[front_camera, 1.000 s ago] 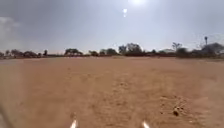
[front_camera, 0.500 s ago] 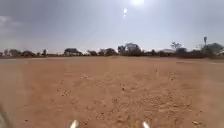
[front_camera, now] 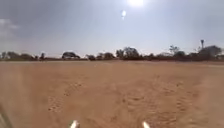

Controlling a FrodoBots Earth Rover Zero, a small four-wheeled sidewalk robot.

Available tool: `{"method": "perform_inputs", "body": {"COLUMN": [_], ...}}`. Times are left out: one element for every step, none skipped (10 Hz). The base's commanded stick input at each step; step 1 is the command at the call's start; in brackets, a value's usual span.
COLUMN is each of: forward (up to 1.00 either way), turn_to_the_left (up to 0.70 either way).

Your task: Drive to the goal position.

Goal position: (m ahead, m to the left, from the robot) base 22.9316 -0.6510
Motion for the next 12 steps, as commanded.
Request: {"method": "perform_inputs", "body": {"forward": [0.70, 0.70, 0.70, 0.70, 0.70, 0.70, 0.70, 0.70, 0.70, 0.70, 0.70, 0.70], "turn_to_the_left": [0.00, 0.00, 0.00, 0.00, 0.00, 0.00, 0.00, 0.00, 0.00, 0.00, 0.00, 0.00]}}
